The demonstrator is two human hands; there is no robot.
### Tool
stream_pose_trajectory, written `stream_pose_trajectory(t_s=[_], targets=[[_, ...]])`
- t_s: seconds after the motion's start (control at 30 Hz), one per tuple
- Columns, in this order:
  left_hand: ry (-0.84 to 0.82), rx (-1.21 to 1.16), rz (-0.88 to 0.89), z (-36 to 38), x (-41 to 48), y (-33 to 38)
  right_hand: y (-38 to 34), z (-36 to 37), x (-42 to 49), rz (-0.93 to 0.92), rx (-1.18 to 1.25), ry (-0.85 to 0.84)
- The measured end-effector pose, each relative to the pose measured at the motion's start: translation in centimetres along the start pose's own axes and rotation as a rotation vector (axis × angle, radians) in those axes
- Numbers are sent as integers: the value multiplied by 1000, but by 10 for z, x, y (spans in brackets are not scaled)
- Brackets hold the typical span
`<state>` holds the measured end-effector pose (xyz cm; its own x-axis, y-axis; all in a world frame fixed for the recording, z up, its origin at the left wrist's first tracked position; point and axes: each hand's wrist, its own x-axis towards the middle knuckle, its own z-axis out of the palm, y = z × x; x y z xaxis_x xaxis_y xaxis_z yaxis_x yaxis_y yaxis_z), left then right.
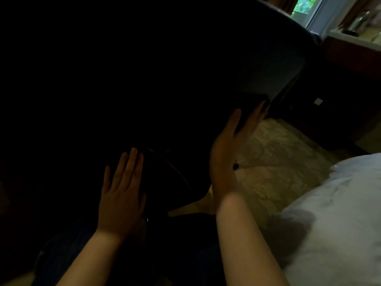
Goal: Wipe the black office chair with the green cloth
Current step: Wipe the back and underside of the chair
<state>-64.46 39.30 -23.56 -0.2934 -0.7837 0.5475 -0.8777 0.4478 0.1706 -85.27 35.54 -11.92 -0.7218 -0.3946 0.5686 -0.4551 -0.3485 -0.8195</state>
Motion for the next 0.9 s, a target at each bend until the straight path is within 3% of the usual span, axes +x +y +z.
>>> stream_pose_trajectory(t_s=[0.17,0.3,0.37,0.57,0.67,0.8,0.9], targets=[[23,-23,6,-1,1,-1,14,27,-64,-287,-128,-152],[9,-57,22,-1,0,-3,54,20,-114,-434,-234,-428],[-13,-50,29,-2,-1,-5,61,17,-122,-447,-263,-480],[-22,-38,21,-6,-1,-11,56,16,-101,-418,-289,-420],[-28,-50,30,-8,-2,-11,48,10,-83,-369,-224,-310],[-60,-58,15,-13,-3,-12,60,1,-58,-196,-180,-130],[-73,-71,13,-15,-3,-12,77,-7,-52,5,-189,-125]])
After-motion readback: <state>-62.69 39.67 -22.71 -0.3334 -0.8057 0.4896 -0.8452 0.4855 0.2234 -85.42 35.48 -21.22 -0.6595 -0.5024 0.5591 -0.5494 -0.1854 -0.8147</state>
